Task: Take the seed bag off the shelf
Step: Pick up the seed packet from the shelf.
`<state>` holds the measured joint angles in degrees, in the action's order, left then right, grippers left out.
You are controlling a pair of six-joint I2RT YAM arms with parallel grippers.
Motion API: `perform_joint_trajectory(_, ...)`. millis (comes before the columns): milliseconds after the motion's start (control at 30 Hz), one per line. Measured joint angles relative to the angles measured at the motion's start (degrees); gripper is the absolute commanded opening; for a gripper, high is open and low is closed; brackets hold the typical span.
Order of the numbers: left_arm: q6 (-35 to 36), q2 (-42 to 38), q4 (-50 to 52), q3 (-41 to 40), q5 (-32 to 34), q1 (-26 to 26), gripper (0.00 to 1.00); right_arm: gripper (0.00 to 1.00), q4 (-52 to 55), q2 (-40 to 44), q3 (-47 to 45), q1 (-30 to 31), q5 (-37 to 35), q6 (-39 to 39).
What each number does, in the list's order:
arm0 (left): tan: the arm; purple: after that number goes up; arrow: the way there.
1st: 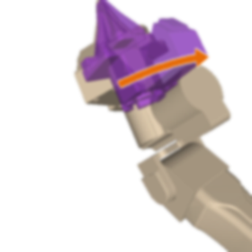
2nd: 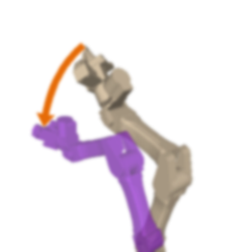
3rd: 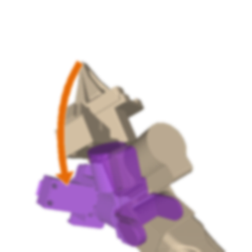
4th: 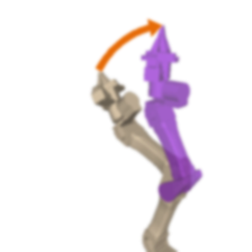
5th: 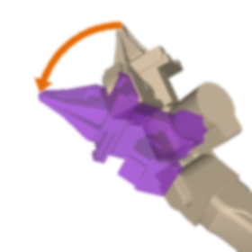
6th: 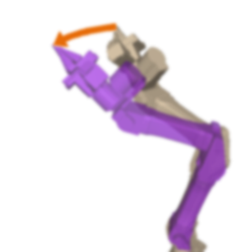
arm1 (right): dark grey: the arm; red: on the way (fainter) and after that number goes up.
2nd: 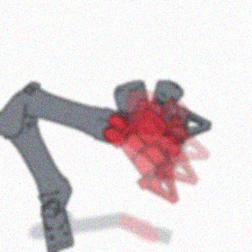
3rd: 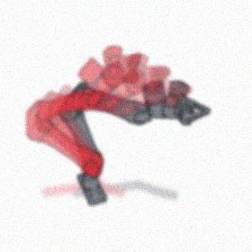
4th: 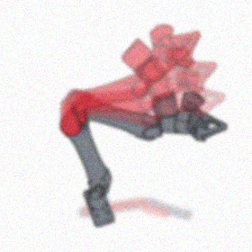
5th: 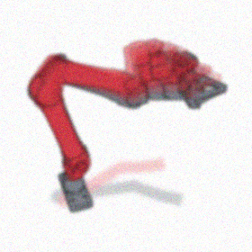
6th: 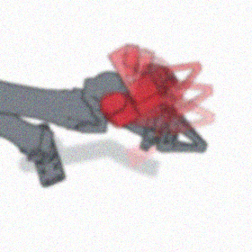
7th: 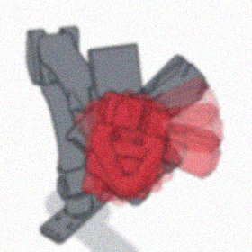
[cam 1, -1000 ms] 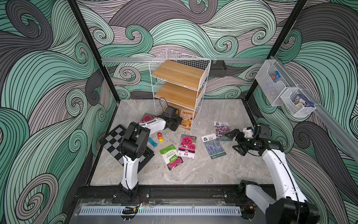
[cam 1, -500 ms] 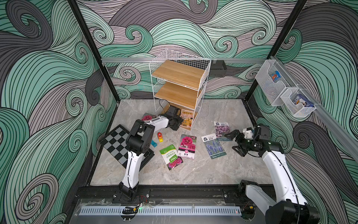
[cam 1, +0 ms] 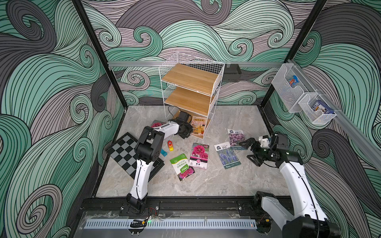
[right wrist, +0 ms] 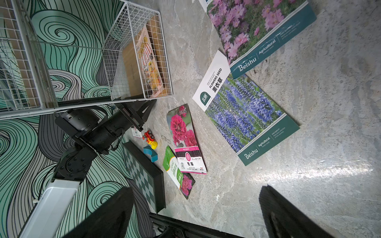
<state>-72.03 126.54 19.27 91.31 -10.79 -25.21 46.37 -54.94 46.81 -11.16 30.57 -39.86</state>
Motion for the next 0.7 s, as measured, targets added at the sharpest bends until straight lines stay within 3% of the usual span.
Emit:
perform_joint_trajectory(100, 0.68, -0.02, 0.2, 0.0, -0.66, 0.42, 0.17, 0.99, 0.0, 0.0, -0.02, 0.0, 0.0, 0.02)
perform_joint_trajectory(200, 1.22, -0.42, 0.9, -0.04, -1.27, 0.7, 0.03, 0.99, -0.02, -0.02, -0.02, 0.0, 0.0, 0.02)
perform_joint_trajectory(700, 2.6, -3.08, -0.46, -2.69, -0.74, 0.83, 0.0, 0.99, -0.02, -0.57, -0.02, 0.0, 0.02, 0.04)
